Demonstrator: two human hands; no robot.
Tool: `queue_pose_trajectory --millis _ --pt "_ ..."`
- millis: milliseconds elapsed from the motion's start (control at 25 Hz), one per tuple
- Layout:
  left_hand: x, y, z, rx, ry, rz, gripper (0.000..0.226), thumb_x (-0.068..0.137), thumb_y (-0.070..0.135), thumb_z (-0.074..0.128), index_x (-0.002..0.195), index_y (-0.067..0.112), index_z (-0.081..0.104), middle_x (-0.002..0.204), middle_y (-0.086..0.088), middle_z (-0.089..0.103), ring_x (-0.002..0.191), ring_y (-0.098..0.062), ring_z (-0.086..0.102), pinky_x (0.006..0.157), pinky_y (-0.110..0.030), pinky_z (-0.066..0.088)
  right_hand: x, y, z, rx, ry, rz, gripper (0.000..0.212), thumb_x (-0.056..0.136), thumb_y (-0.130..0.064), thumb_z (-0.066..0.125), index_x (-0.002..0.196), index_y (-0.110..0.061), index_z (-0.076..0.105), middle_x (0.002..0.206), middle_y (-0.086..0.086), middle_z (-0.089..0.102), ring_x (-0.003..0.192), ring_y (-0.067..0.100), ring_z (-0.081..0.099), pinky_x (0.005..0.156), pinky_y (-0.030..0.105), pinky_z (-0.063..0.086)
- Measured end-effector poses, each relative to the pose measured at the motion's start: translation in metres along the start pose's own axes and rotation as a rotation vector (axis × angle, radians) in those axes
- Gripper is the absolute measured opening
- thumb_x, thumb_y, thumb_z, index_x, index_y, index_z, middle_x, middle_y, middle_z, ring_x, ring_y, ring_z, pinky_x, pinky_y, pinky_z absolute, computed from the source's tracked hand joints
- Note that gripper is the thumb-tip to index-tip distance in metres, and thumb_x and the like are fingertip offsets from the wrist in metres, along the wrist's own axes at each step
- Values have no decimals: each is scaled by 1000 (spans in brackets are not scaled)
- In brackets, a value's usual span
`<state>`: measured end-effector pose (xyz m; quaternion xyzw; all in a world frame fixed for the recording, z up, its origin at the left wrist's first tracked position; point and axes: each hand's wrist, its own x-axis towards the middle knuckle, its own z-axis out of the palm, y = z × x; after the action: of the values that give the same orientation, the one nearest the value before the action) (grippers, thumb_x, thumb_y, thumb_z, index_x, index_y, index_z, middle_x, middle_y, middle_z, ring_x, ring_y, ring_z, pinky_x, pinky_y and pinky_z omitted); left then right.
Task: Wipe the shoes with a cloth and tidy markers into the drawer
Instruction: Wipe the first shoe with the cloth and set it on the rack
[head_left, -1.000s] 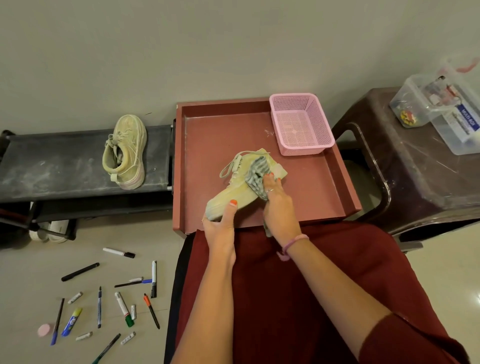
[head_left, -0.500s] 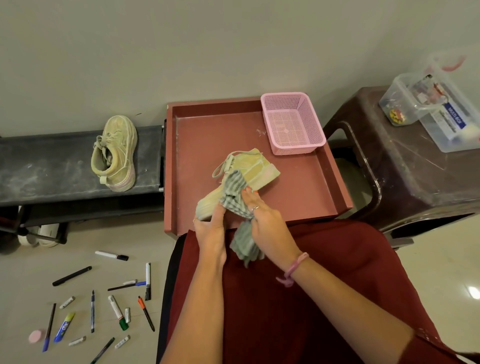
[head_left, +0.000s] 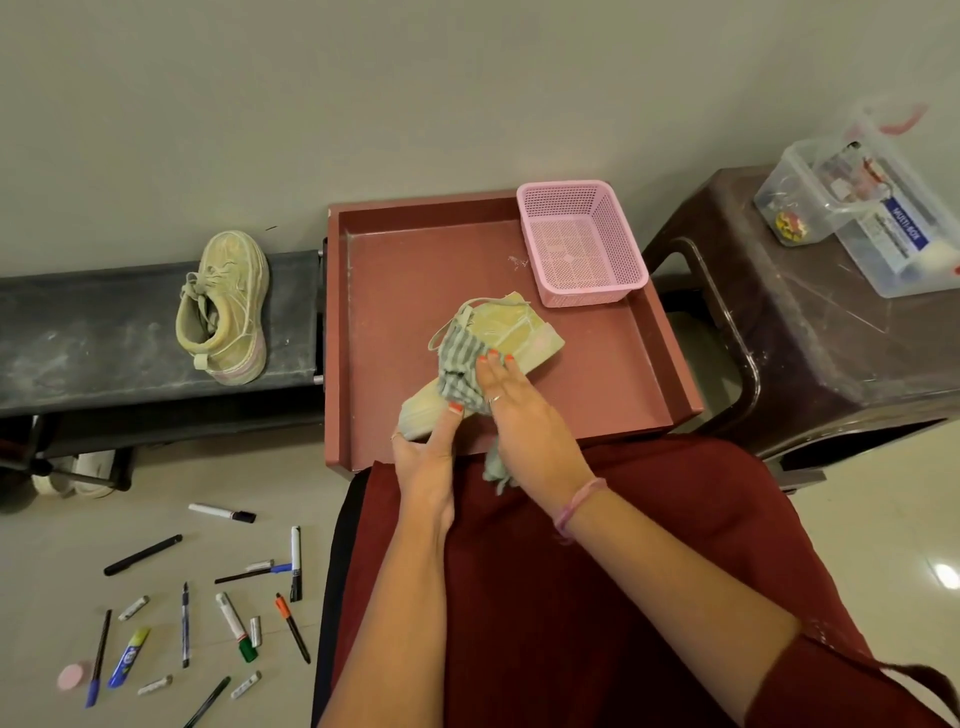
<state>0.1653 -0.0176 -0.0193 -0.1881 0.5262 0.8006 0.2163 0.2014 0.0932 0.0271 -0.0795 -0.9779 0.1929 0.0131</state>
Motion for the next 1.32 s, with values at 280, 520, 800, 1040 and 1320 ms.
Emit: queue_pose_trajectory --millis 280,520,800,1040,1320 --pt "0 -1 1 -5 -14 9 82 62 18 81 134 5 44 124 -14 63 114 -22 62 102 -37 47 53 12 -19 -179 -8 106 53 98 1 27 149 0 12 158 16 17 147 29 11 118 33 5" --pt "2 -2 0 25 -21 28 91 54 23 86 133 7 44 120 -16 64 111 -27 63 98 -41 50 10 4 -10 -107 -6 -129 74 81 10 53 148 -7 27 153 11 32 143 29 26 116 30 19" --pt "1 -4 -1 5 -36 18 86 58 17 84 134 9 44 123 -10 64 113 -18 63 98 -31 48 66 47 -15 -166 143 139 57 94 8 36 148 -10 30 153 6 34 143 23 26 116 26 17" --pt "6 -1 -5 21 -46 7 79 63 14 82 134 6 47 123 -12 65 112 -20 64 97 -32 48 90 28 -18 -135 198 204 46 91 8 36 132 -6 52 136 12 52 121 28 51 102 31 37" --pt "1 0 -4 49 -60 32 85 58 15 84 134 10 46 122 -10 64 112 -20 63 99 -33 48 89 46 -24 -204 127 222 52 95 8 34 145 -6 34 151 9 36 136 28 35 114 31 23"
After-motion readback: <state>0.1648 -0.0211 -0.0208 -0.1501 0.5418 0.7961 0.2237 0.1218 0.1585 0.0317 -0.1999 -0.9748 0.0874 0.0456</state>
